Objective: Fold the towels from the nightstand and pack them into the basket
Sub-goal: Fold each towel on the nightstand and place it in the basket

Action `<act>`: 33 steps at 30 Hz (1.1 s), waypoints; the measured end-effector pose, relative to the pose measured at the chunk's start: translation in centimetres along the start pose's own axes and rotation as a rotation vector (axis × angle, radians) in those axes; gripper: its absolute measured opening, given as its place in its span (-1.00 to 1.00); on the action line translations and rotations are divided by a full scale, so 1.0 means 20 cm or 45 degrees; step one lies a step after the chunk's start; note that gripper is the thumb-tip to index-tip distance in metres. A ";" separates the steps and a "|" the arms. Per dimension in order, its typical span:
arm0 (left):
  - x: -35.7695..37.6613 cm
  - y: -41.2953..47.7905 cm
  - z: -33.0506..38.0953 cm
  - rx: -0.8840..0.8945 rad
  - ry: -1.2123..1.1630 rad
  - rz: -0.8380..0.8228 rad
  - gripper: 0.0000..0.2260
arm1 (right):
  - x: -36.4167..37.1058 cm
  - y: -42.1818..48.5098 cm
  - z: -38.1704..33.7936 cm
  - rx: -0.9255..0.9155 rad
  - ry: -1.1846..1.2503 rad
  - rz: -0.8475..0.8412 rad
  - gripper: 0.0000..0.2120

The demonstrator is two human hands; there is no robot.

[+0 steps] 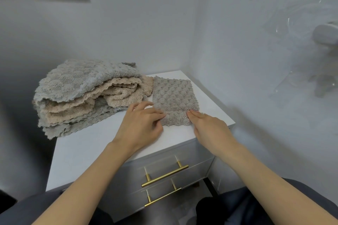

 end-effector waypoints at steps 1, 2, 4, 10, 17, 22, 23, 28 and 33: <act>0.01 0.00 -0.02 -0.029 0.009 -0.044 -0.71 | -0.01 0.00 0.00 0.004 0.007 0.009 -0.46; 0.02 -0.01 -0.03 -0.048 0.015 -0.078 -0.67 | -0.02 0.01 0.01 0.007 0.009 0.024 -0.46; 0.03 -0.01 -0.06 -0.073 0.002 -0.094 -0.66 | -0.03 0.02 0.01 0.003 0.023 0.059 -0.47; 0.02 0.01 -0.07 -0.146 -0.119 -0.014 -0.72 | -0.06 0.03 0.05 -0.021 0.155 0.131 -0.54; 0.04 0.01 -0.15 -0.456 -0.483 -0.018 -0.83 | -0.08 0.04 0.17 0.301 0.790 0.146 -0.71; 0.08 0.02 -0.18 -0.580 -0.639 -0.068 -0.78 | -0.05 0.06 0.23 0.495 0.968 0.091 -0.91; 0.09 0.02 -0.18 -0.599 -0.640 -0.063 -0.75 | -0.05 0.06 0.24 0.529 0.991 0.098 -0.91; 0.11 0.01 -0.21 -0.680 -0.540 -0.013 -0.75 | -0.02 0.05 0.26 0.643 0.970 0.144 -0.96; 0.12 0.01 -0.23 -0.746 -0.405 0.052 -0.76 | -0.02 0.04 0.23 0.596 0.679 0.188 -0.86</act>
Point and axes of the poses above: each hand's wrist, its own y-axis towards the middle knuckle, its own x-axis out of the palm, z = x × y, the point moved 8 cm from there along y, towards the middle knuckle, and after that the axes turned 7 degrees about z, right-handed, at the moved point
